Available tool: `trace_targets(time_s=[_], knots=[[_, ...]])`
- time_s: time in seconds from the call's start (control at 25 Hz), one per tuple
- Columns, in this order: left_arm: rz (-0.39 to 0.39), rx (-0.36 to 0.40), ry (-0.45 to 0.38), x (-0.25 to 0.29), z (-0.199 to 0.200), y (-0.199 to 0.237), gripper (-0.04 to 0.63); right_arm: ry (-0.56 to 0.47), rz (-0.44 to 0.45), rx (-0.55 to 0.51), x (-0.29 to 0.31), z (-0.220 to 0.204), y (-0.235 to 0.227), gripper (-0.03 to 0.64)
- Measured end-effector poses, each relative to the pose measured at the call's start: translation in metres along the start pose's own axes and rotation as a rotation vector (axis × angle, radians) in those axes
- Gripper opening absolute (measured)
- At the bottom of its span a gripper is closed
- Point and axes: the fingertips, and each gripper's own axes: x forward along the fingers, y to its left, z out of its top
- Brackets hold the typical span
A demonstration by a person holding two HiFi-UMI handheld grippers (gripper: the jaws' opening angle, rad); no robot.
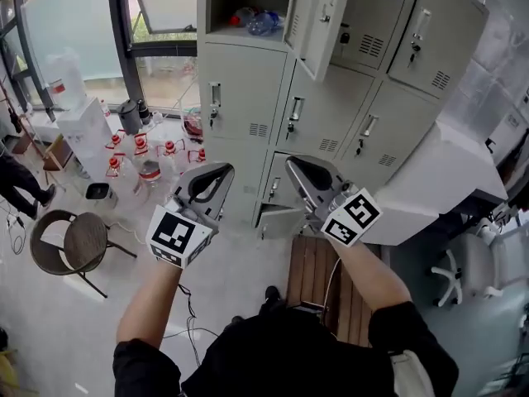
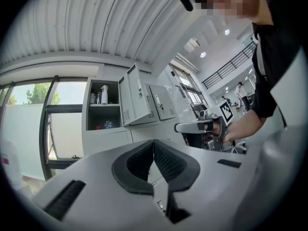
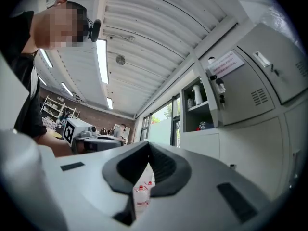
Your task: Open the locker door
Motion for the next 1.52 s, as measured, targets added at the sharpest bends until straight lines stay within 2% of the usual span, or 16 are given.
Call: trace_targets(time_s=[0.16,0.48,0.6,0.68,0.8,0.92,1.2,1.52], knots=[[0.025,-0.043,0.018,-0.023,-0.039,-0.020,0.017,0.018,0.018,0.052,0.001,-0.040,0.032,0.012],[0.083,-0.286,0.063,-0.064,-0.128,-0.047,0.015,0.077,0.083,0.118,-0.006,-0.116,0.083,0.012],[0.085,-0.321,0.096,-0.073,-0.157,-0.066,0.015,0.100,0.074,0.176,-0.017,-0.142,0.095,0.012],[0.090,-0.339,0.100,-0.078,-0.167,-0.077,0.015,0.121,0.075,0.204,-0.024,-0.157,0.102,0.012],[0.082,-0.401,0.083,-0.084,-0.167,-0.088,0.015,0.165,0.125,0.213,-0.032,-0.174,0.116,0.012],[0.058,-0.405,0.095,-0.082,-0.171,-0.096,0.015,0.200,0.166,0.227,-0.036,-0.185,0.123,0.012],[0.039,-0.362,0.138,-0.082,-0.176,-0.102,0.015,0.212,0.146,0.229,-0.042,-0.192,0.122,0.011],[-0.006,-0.400,0.189,-0.079,-0.186,-0.113,0.016,0.215,0.167,0.239,-0.041,-0.199,0.124,0.011]])
